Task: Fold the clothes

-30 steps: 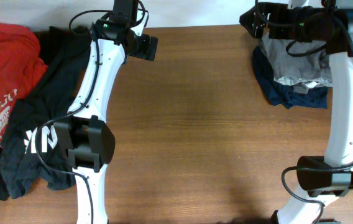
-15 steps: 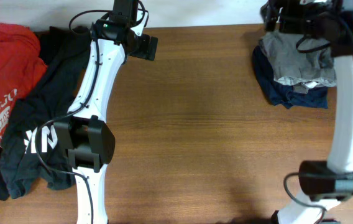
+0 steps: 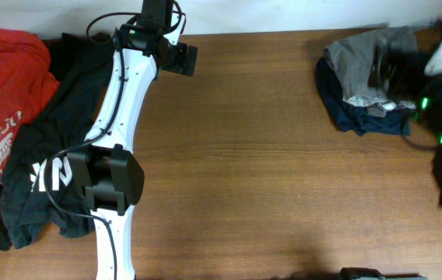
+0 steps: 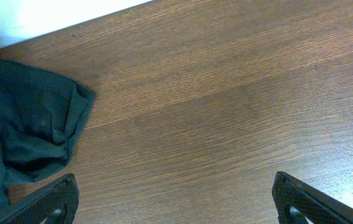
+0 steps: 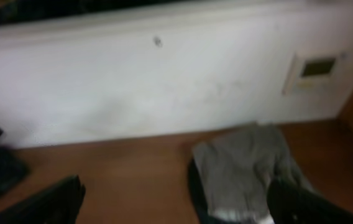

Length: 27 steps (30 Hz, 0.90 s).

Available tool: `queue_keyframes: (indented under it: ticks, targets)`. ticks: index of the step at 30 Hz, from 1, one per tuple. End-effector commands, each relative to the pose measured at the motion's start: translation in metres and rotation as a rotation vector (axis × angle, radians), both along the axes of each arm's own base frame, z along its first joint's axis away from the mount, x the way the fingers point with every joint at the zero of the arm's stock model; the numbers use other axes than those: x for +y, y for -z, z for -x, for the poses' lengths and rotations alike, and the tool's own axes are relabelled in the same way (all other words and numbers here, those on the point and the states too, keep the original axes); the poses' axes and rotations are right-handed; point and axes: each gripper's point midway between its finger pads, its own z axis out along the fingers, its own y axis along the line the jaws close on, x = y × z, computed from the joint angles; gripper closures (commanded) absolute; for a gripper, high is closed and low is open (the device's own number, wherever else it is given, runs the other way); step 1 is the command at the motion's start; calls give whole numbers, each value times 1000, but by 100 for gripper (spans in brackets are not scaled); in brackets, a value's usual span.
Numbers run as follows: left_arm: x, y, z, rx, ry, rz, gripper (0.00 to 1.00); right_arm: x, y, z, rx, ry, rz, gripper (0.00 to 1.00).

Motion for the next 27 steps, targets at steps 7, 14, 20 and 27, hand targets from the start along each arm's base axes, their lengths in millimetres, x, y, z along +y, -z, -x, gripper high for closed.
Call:
queue_keyframes:
  ticks: [7,14,20,27]
  targets:
    - [2,-27,-1,-56,8,-2,1,-2,135,63,-47,38,9,1]
    - [2,-27,-1,-56,8,-2,1,2,221,91,-102,36,7,1]
    - [2,-27,-1,-56,8,-2,1,3,257,101,-118,36,9,1]
    - [2,-27,-1,-56,8,-2,1,6,279,103,-127,22,7,1]
